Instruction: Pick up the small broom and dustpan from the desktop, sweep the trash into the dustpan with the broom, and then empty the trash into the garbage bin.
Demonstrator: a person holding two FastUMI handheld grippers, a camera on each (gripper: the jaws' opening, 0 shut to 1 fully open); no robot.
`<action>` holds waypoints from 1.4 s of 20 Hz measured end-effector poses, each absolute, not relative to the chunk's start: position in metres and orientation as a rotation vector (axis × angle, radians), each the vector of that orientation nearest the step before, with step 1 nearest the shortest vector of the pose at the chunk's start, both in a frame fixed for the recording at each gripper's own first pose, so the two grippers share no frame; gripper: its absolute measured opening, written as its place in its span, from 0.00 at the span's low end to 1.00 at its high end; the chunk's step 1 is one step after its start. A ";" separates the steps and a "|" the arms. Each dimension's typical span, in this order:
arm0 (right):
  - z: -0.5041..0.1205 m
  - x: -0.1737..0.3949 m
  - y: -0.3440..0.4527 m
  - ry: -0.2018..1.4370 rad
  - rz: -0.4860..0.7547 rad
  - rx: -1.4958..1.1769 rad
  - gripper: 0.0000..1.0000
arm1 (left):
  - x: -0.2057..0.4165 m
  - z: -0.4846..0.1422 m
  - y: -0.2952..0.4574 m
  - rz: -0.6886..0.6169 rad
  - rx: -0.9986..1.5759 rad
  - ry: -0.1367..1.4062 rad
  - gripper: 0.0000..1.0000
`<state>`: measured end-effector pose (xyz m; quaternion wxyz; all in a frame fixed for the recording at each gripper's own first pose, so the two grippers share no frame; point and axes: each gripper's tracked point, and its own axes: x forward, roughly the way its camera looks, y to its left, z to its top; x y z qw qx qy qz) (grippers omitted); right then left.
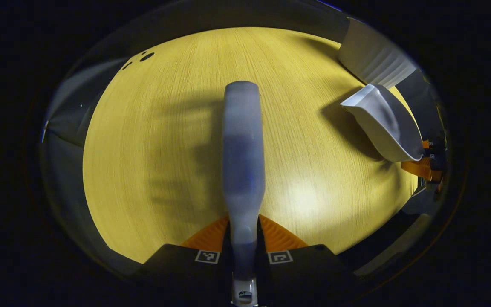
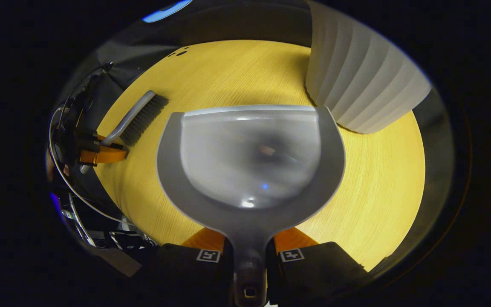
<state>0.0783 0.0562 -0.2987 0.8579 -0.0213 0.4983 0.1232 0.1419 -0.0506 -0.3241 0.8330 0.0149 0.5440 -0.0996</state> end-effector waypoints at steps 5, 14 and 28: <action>-0.295 0.079 0.061 1.031 0.270 -0.014 0.38 | 0.146 -0.322 -0.053 -0.215 0.044 1.136 0.30; -0.247 0.070 0.051 0.934 0.290 0.040 0.45 | 0.148 -0.303 -0.061 -0.225 0.051 1.053 0.39; -0.110 0.054 0.035 0.494 0.339 0.082 0.91 | 0.142 -0.170 -0.095 -0.215 0.132 0.524 0.83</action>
